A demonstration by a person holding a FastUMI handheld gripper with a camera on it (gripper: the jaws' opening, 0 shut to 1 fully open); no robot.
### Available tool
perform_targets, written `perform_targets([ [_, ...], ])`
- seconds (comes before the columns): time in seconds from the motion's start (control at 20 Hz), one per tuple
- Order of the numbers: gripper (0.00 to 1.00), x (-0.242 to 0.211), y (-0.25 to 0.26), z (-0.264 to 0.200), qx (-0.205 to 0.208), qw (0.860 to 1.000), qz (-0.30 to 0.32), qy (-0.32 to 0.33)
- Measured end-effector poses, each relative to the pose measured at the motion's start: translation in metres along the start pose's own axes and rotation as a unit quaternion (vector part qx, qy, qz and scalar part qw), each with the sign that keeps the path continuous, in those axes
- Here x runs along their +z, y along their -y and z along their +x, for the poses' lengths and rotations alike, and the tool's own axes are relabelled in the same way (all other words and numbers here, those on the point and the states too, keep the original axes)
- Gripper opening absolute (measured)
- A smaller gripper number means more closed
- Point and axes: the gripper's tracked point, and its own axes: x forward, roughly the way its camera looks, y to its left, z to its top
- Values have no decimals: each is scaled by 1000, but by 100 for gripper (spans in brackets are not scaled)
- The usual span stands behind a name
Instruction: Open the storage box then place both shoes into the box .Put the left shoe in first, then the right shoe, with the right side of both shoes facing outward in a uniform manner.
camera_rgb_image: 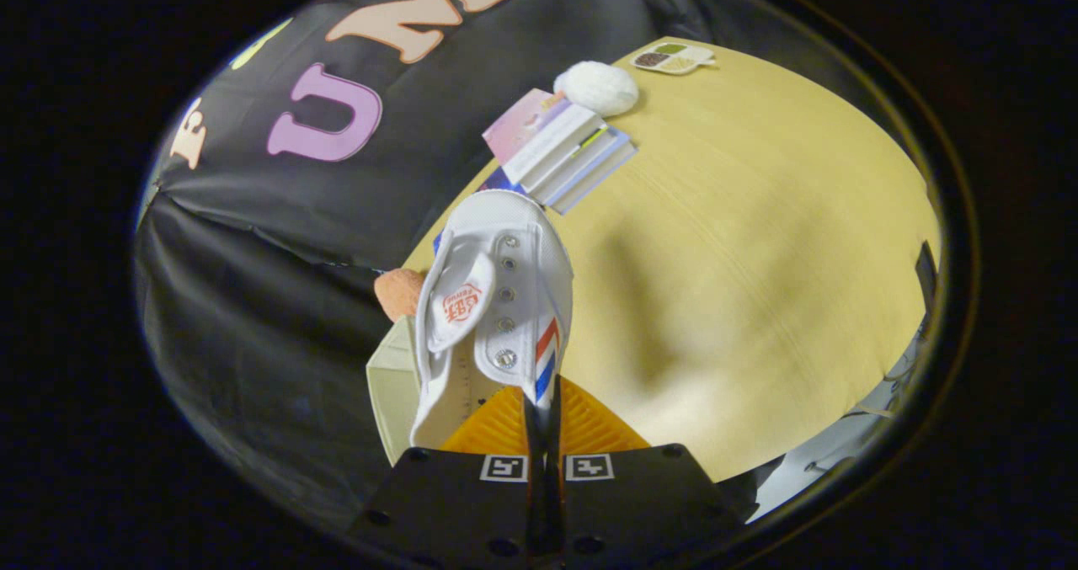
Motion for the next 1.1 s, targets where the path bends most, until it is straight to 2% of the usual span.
perform_targets([
  [0.25, 2, 0, -84, -9, 49, 998, -38, 12],
  [0.4, 2, -20, -129, -4, 76, 995, -69, -4],
  [0.55, 2, -46, -154, 11, 90, 992, -87, -27],
  [0.85, 2, -85, -145, 46, 62, 989, -118, -67],
  [1.1, 2, -111, -124, 64, 31, 989, -121, -85],
])
